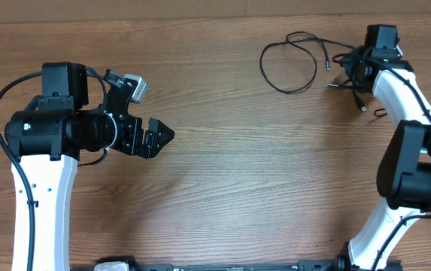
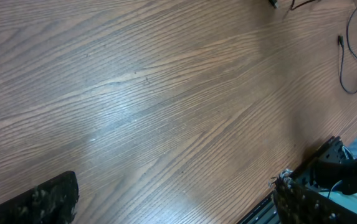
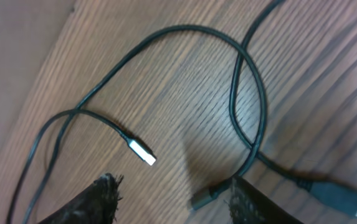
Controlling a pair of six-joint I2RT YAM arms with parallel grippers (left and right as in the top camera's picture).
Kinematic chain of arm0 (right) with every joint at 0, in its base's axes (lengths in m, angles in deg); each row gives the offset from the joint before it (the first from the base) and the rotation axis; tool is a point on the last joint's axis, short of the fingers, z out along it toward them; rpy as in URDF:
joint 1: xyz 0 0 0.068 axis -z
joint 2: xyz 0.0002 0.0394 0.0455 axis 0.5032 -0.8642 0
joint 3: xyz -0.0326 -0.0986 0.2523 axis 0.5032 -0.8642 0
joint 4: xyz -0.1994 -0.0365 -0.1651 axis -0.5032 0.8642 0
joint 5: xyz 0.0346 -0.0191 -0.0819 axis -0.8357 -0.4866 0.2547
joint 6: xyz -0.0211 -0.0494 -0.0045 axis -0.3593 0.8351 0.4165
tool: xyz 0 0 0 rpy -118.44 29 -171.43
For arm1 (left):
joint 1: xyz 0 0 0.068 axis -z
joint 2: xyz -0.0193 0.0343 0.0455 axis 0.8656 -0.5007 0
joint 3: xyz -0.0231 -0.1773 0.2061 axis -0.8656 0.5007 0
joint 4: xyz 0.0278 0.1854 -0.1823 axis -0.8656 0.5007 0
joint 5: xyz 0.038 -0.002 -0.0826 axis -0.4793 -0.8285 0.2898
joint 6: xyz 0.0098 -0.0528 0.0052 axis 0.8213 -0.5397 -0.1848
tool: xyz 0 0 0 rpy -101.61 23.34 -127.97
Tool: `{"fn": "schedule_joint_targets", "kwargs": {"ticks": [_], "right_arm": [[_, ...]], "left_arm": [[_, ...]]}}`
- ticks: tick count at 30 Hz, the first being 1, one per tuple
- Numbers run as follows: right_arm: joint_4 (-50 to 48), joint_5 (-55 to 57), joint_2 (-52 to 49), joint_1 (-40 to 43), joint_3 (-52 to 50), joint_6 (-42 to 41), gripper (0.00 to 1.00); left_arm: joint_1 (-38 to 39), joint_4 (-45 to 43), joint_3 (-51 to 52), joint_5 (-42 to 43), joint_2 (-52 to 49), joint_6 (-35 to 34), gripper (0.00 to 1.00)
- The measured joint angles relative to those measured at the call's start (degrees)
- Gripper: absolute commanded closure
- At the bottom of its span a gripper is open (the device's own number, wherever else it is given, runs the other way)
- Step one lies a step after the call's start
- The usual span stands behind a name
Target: Untangle cables
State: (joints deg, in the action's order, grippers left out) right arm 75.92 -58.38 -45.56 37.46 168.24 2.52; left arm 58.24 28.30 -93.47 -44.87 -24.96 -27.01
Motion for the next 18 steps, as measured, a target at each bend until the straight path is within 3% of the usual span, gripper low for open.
{"fn": "schedule_joint_targets", "kwargs": {"ticks": [8, 18], "right_arm": [[5.0, 4.4, -4.9, -0.9, 0.0, -9.6, 0.49], [1.4, 5.2, -7.6, -1.0, 0.1, -12.2, 0.69]], "left_arm": [[0.0, 0.0, 0.0, 0.0, 0.0, 0.0, 0.0], [0.0, 0.0, 0.0, 0.0, 0.0, 0.0, 0.0]]}}
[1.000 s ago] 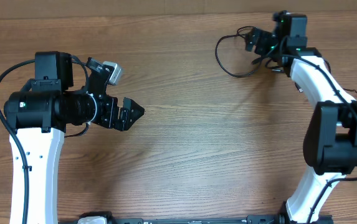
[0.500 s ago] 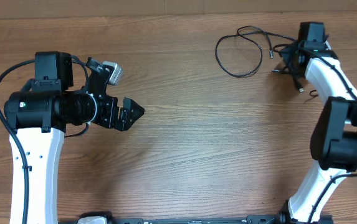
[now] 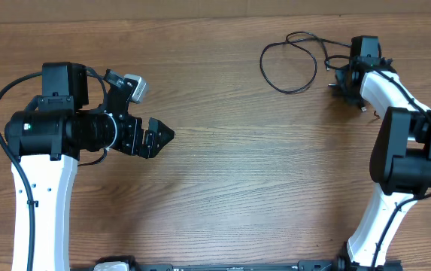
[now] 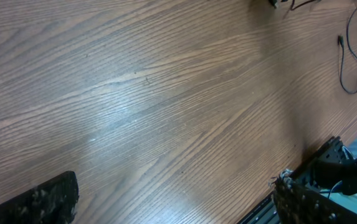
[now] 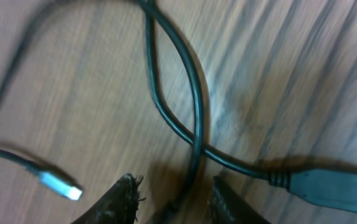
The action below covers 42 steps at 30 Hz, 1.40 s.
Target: Untangle cables
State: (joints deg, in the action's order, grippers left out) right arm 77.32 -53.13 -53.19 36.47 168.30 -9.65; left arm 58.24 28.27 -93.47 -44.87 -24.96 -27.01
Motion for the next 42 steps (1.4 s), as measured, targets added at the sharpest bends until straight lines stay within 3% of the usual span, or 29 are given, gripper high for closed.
{"fn": "schedule_joint_targets", "kwargs": {"ticks": [2, 5, 9, 14, 15, 16, 17, 18, 27, 33, 42], "right_arm": [[0.1, -1.5, -0.5, -0.4, 0.9, 0.0, 0.76], [0.2, -1.8, -1.4, -1.1, 1.7, 0.4, 0.96], [-1.6, -2.3, -1.8, -1.6, 1.8, 2.2, 0.96], [-2.8, -4.2, -1.4, -2.3, 1.8, 11.4, 0.96], [-2.8, -4.9, -1.0, -2.6, 1.8, 13.5, 0.92], [-2.4, -5.4, -0.4, -3.1, 1.8, 15.5, 0.65], [-1.9, -5.7, 0.1, -3.6, 1.8, 16.8, 0.25], [-0.7, -6.1, 0.8, -4.3, 1.9, 17.8, 0.0], [14.6, -2.5, 6.6, -7.3, 2.1, 21.4, 0.0], [32.1, -2.1, 22.3, -7.5, 2.1, 21.2, 0.0], [43.2, -1.7, 39.1, -21.0, 2.8, 19.2, 0.0]], "left_arm": [[0.0, 0.0, 0.0, 0.0, 0.0, 0.0, 0.0], [0.0, 0.0, 0.0, 0.0, 0.0, 0.0, 0.0], [0.0, 0.0, 0.0, 0.0, 0.0, 0.0, 0.0], [0.0, 0.0, 0.0, 0.0, 0.0, 0.0, 0.0], [0.0, 0.0, 0.0, 0.0, 0.0, 0.0, 0.01], [0.0, 0.0, 0.0, 0.0, 0.0, 0.0, 0.0], [0.0, 0.0, 0.0, 0.0, 0.0, 0.0, 0.0], [0.0, 0.0, 0.0, 0.0, 0.0, 0.0, 0.01], [0.0, 0.0, 0.0, 0.0, 0.0, 0.0, 0.01], [0.0, 0.0, 0.0, 0.0, 0.0, 0.0, 0.0], [0.0, 0.0, 0.0, 0.0, 0.0, 0.0, 0.0]]}}
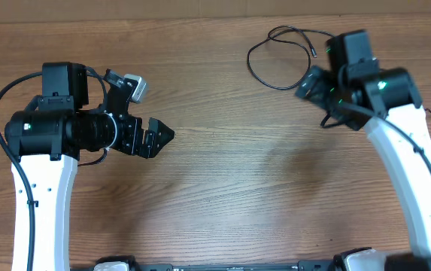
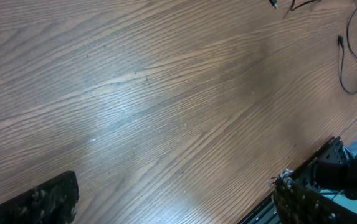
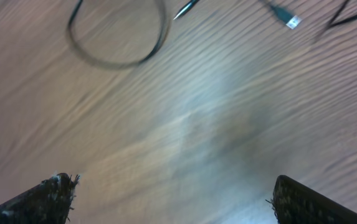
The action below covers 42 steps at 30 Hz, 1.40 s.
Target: Untangle cables
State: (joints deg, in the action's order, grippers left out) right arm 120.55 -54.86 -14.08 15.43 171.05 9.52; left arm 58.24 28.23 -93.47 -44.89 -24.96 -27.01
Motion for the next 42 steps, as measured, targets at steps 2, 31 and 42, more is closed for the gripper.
{"fn": "schedule_joint_targets", "kwargs": {"ticks": [2, 31, 42], "right_arm": [[1.9, 0.4, 2.4, -3.8, -0.3, 0.0, 0.0], [21.4, 10.7, 22.9, -10.9, -0.7, -19.1, 0.0], [24.7, 8.4, 20.6, -10.9, -0.7, -19.2, 0.0]], "left_arm": [[0.0, 0.0, 0.0, 0.0, 0.0, 0.0, 0.0], [0.0, 0.0, 0.0, 0.0, 0.0, 0.0, 0.01], [0.0, 0.0, 0.0, 0.0, 0.0, 0.0, 0.0]]}}
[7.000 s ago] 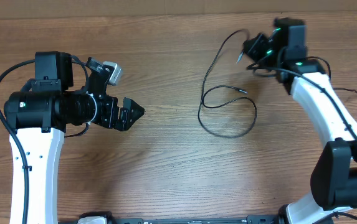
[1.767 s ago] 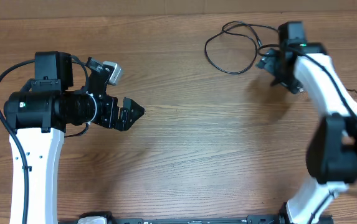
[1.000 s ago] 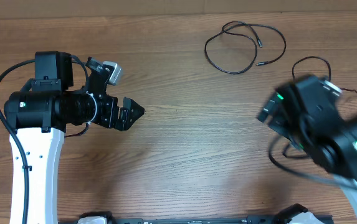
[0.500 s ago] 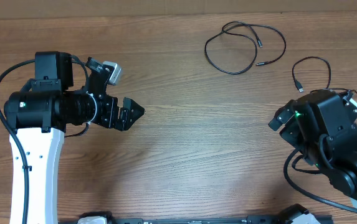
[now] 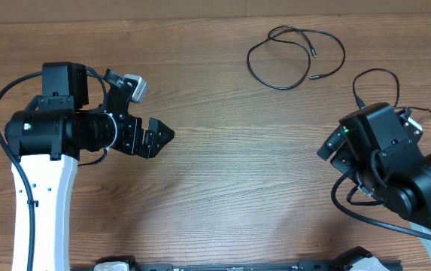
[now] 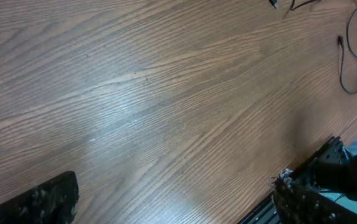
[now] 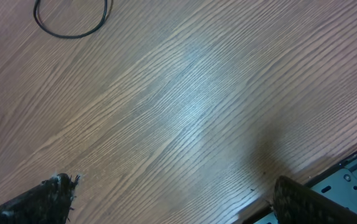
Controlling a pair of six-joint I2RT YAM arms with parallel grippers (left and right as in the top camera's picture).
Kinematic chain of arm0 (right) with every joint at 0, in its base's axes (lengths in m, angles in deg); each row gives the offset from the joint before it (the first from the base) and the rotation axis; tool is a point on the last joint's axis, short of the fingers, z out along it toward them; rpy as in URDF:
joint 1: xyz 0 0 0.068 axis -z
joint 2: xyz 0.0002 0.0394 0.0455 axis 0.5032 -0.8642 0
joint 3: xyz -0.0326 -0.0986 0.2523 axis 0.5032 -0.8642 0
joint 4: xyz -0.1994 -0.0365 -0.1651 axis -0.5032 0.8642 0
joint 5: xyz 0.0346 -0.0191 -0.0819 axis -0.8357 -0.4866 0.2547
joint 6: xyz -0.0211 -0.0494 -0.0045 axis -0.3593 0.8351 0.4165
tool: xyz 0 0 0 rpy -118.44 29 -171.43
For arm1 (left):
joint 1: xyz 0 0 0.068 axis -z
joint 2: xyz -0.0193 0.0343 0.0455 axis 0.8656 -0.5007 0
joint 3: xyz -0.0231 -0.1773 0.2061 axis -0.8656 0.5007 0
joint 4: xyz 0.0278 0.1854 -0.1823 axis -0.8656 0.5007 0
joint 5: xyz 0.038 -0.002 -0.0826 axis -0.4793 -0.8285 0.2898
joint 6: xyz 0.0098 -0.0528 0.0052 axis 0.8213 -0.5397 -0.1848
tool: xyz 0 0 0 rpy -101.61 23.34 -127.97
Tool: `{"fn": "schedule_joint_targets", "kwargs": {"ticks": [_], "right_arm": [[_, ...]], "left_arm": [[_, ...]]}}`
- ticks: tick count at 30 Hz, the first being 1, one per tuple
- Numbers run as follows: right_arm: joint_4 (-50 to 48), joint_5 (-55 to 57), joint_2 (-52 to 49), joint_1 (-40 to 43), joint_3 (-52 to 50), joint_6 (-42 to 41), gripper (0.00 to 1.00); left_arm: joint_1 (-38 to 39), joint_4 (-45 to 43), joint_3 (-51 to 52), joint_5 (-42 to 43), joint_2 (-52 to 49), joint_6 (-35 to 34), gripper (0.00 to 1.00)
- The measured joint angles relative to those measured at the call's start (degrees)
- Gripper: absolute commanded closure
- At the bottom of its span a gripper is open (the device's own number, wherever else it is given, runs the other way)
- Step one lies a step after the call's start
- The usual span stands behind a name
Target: Untangle cables
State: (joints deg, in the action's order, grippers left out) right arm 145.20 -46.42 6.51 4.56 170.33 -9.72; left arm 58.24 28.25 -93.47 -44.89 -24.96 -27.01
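Two thin black cables lie apart at the back of the wooden table. One is a loose loop (image 5: 279, 59) at the back centre-right, and the right wrist view catches its edge (image 7: 72, 25). The other cable (image 5: 374, 75) curls further right and runs off towards the table's right edge. In the left wrist view a cable (image 6: 352, 56) shows at the far top right. My left gripper (image 6: 175, 199) is open over bare wood at the left (image 5: 157, 135). My right gripper (image 7: 172, 193) is open and empty near the front right, far from both cables.
The wooden table (image 5: 230, 188) fills every view. The right arm's bulky wrist (image 5: 380, 162) stands at the lower right and partly covers the second cable's near end. The table's front edge and a black rail (image 7: 346, 180) show past the right finger.
My right arm was at the back right beside the cables. It is now drawn back to the front right, still open. The second cable now shows uncovered. The left arm has not moved.
My right gripper was open over the crossed cables at the back right. Then its fingers stood low on either side of a cable. Then it was open and raised further left, with the loop shifted left. Now the two cables lie apart.
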Motion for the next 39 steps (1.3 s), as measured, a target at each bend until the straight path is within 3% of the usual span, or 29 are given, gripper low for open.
{"fn": "schedule_joint_targets", "kwargs": {"ticks": [10, 25, 39], "right_arm": [[0.0, 0.2, 0.0, 0.0, 0.0, 5.9, 0.0], [-0.5, 0.3, 5.9, 0.3, 0.0, 7.3, 0.0], [-0.5, 0.4, 17.1, 14.1, 0.0, 7.3, 0.0]], "left_arm": [[0.0, 0.0, 0.0, 0.0, 0.0, 0.0, 0.0], [0.0, 0.0, 0.0, 0.0, 0.0, 0.0, 0.01], [0.0, 0.0, 0.0, 0.0, 0.0, 0.0, 0.0]]}}
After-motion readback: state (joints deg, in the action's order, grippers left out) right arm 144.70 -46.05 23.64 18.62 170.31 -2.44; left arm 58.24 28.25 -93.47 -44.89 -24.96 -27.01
